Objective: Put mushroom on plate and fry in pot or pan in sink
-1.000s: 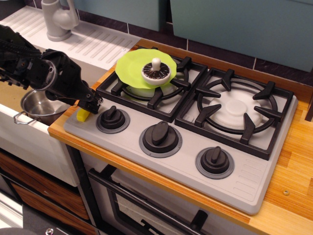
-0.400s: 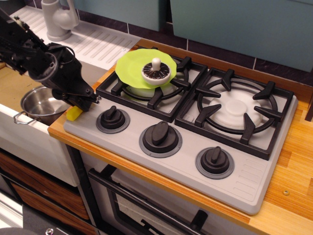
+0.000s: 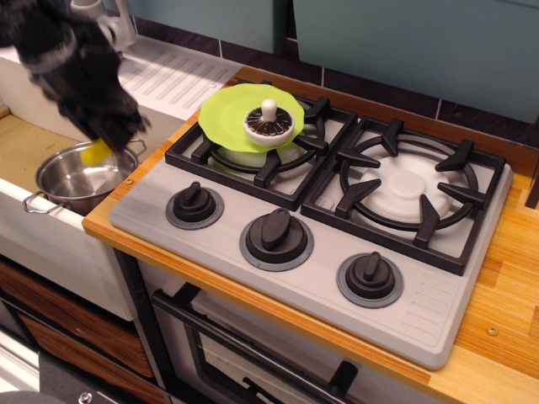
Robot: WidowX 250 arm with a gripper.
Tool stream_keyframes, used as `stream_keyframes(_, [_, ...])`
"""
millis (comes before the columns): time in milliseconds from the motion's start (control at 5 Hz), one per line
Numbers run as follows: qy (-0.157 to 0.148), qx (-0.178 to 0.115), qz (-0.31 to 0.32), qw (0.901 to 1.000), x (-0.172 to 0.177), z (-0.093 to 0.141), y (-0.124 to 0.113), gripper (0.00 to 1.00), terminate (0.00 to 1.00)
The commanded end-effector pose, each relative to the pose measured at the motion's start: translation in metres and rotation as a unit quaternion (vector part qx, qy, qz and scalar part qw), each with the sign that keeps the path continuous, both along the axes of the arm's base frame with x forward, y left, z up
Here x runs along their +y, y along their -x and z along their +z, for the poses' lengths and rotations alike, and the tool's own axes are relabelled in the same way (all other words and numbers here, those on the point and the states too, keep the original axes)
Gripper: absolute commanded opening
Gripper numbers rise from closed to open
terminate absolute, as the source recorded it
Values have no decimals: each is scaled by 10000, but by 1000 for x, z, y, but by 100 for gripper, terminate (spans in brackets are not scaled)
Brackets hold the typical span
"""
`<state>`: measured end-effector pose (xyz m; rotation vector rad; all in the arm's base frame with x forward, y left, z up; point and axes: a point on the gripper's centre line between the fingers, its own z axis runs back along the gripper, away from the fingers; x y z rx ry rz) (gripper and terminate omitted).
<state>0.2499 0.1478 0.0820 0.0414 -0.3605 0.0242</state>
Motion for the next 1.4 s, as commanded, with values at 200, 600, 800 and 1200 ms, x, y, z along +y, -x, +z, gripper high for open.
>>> stream_keyframes(200, [-40,-302,-333,9990,53,32,-21,0,0])
stream_keyframes(600, [370,-654,-534,9957,67,-10,-18,0,0])
stream_keyframes(800, [541,-857,-636,9928,68,-35,-20,0,0])
stream_keyframes(1200, [663,-1003,-715,9902,67,-59,-20,0,0])
